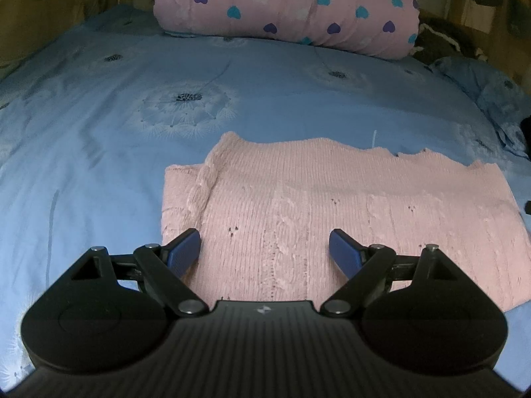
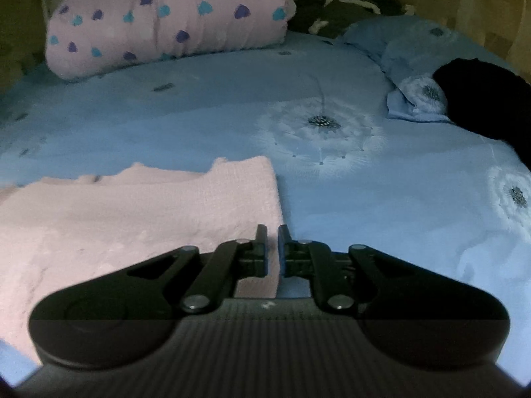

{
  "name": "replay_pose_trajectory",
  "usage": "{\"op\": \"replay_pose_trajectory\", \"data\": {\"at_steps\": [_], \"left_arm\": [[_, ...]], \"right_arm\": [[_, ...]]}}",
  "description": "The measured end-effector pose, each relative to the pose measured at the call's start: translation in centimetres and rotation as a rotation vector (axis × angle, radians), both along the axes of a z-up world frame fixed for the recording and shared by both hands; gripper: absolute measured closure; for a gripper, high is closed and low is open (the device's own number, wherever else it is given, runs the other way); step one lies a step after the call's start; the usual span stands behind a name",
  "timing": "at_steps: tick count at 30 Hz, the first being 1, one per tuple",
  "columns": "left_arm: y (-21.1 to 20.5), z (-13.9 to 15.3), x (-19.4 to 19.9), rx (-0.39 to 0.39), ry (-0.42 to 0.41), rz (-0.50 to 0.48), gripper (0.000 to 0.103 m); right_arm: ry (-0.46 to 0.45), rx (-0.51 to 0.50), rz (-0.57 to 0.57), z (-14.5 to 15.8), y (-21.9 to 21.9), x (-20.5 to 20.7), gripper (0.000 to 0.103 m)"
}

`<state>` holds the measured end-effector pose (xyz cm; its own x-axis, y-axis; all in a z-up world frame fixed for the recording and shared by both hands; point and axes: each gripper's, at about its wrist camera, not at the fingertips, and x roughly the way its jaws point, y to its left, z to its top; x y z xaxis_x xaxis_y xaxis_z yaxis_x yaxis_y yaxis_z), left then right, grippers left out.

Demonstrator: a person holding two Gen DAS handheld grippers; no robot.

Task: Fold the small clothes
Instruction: 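Release the cardigan edge and open the right gripper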

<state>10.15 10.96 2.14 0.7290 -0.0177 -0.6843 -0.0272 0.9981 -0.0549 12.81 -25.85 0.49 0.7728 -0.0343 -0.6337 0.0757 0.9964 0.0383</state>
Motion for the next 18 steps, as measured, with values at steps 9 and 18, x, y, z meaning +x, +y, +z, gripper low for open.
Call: {"op": "replay_pose_trajectory", "data": {"at_steps": [9,18], "left_arm": [[0.3,0.2,-0.9,-0.021,0.0,0.004,0.015],[0.9,0.5,-2.5,-0.062,0.003,-0.001,0.004]], "right_arm": [[-0.004,0.12,0.082,1.4,1.8,-6.4,0.066],[-0.034,0.148,0.07,1.2,3.0,-10.4,0.043]]}}
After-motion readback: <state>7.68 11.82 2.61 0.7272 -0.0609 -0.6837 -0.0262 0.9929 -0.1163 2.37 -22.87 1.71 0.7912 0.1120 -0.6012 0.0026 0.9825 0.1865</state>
